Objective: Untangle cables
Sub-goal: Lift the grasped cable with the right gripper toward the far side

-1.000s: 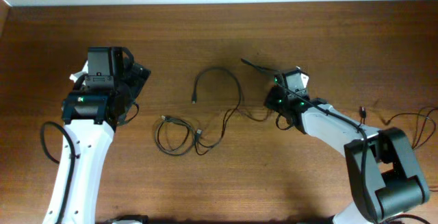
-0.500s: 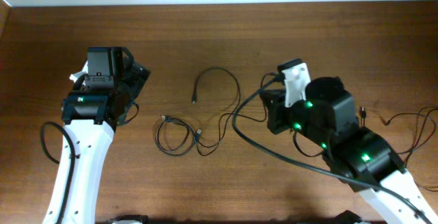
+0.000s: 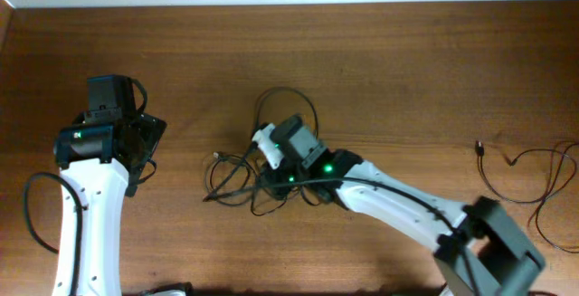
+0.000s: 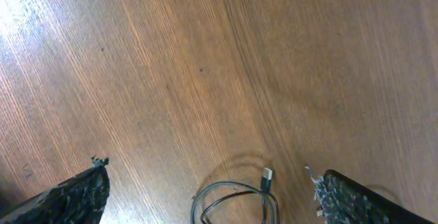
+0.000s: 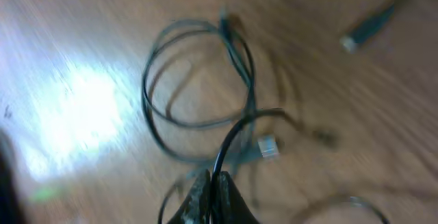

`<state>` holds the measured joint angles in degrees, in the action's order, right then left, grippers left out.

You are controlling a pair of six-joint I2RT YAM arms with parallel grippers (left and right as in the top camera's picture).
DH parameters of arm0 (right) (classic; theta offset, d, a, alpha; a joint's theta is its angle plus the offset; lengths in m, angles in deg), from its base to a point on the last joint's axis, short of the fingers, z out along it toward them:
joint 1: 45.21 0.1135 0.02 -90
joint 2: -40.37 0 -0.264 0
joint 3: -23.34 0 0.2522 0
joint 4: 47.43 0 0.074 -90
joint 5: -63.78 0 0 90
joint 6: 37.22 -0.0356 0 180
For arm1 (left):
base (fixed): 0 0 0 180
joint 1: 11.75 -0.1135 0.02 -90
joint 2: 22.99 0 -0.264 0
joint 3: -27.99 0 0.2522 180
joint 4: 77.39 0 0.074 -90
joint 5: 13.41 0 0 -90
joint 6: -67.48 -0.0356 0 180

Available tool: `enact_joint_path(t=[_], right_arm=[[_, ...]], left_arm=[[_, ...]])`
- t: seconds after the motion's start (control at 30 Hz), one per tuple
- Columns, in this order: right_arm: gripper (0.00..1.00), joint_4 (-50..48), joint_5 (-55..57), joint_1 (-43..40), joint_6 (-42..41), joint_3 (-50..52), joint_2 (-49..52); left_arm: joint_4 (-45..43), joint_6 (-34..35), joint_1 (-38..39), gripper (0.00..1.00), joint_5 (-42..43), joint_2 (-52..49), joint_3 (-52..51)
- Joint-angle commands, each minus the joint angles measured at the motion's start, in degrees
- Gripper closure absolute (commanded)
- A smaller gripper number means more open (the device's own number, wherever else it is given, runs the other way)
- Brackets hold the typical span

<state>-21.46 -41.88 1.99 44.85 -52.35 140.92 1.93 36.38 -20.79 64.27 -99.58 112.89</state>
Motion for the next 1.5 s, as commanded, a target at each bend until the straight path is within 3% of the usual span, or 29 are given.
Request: enact_joint_path(t=[0.0, 0.1, 0.13, 0.17, 0.2, 0.3, 0.33, 0.47, 0.6, 0.63, 0.67, 0.7, 0.77, 0.8, 0.83, 0.9, 1.0, 1.07, 1.13, 1.2, 1.23, 1.33, 1.47], right_arm=[[0.93, -1.97, -0.7, 1.33, 0.85, -0.46, 3.91], [0.78, -3.85, 0.02, 1.27, 0.87, -0.44, 6.01], [0.7, -6.19, 0.0, 1.29, 0.87, -0.44, 7.67], [0.53, -7.48, 0.02, 1.27, 0.87, -0.44, 9.25], [0.44, -7.54, 0.66, 1.27, 0.87, -0.44, 9.51], [0.27, -7.13, 6.21, 1.33, 0.9, -0.44, 9.53], [0.26, -7.1, 7.61, 1.33, 0.87, -0.44, 9.55], [0.31, -7.8, 10.62, 2.32, -1.16, -0.44, 10.54], [0.58, -9.14, 10.71, 2.29, -4.72, -0.44, 13.03], [0.68, -9.4, 9.64, 2.27, -4.79, -0.44, 13.09], [0.89, -10.67, 8.61, 2.27, -4.74, -0.68, 13.07], [0.96, -11.17, 8.79, 1.99, -3.87, -1.73, 13.07], [0.96, -3.1, 8.85, 0.26, 2.23, -8.72, 11.15], [0.96, 6.03, 11.47, -1.25, 4.76, -15.28, 8.76], [0.96, 16.22, 18.32, -3.04, 4.74, -22.71, 5.97], [0.96, 26.47, 19.19, -6.54, 4.28, -28.83, 1.25], [0.96, 31.3, 24.06, -12.24, 1.25, -28.83, -3.56], [0.96, 34.01, 16.52, -16.72, 1.73, -28.83, -6.78], [0.96, 36.96, 6.14, -17.59, 10.91, -28.74, -6.84], [0.96, 40.7, -15.61, -17.59, 27.21, -28.24, -6.54], [0.96, 42.18, -19.52, -17.62, 31.63, -28.24, -6.56], [0.96, 42.36, -19.96, -20.17, 31.67, -33.42, -8.02], [0.96, 42.93, -18.38, -23.71, 25.46, -54.6, -13.2]], left_arm=[[0.11, -0.68, -0.24, 0.01, -0.98, 0.44, 0.17], [0.11, -0.68, -0.24, 0.01, -0.98, 0.44, 0.17], [0.11, -0.68, -0.24, 0.01, -0.98, 0.44, 0.17], [0.11, -0.68, -0.24, 0.01, -0.98, 0.44, 0.17], [0.11, -0.68, -0.24, 0.01, -0.98, 0.44, 0.17], [0.11, -0.68, -0.24, 0.01, -0.98, 0.44, 0.17], [0.11, -0.68, -0.24, 0.01, -0.98, 0.44, 0.17], [0.11, -0.68, -0.24, 0.01, -0.98, 0.44, 0.17], [0.11, -0.68, -0.24, 0.01, -0.98, 0.44, 0.17], [0.11, -0.68, -0.24, 0.01, -0.98, 0.44, 0.17], [0.11, -0.68, -0.24, 0.01, -0.98, 0.44, 0.17], [0.11, -0.68, -0.24, 0.01, -0.98, 0.44, 0.17], [0.11, -0.68, -0.24, 0.01, -0.98, 0.44, 0.17], [0.11, -0.68, -0.24, 0.02, -0.98, 0.44, 0.17], [0.11, -0.68, -0.24, 0.01, -0.98, 0.44, 0.17], [0.11, -0.68, -0.24, 0.01, -0.98, 0.44, 0.17], [0.11, -0.68, -0.24, 0.01, -0.98, 0.44, 0.17], [0.11, -0.68, -0.24, 0.01, -0.98, 0.44, 0.17], [0.11, -0.68, -0.24, 0.01, -0.98, 0.44, 0.17], [0.11, -0.68, -0.24, 0.01, -0.98, 0.44, 0.17], [0.11, -0.68, -0.24, 0.01, -0.96, 0.44, 0.17], [0.11, -0.68, -0.24, 0.01, -0.98, 0.44, 0.17], [0.11, -0.68, -0.24, 0.01, -0.98, 0.44, 0.17]])
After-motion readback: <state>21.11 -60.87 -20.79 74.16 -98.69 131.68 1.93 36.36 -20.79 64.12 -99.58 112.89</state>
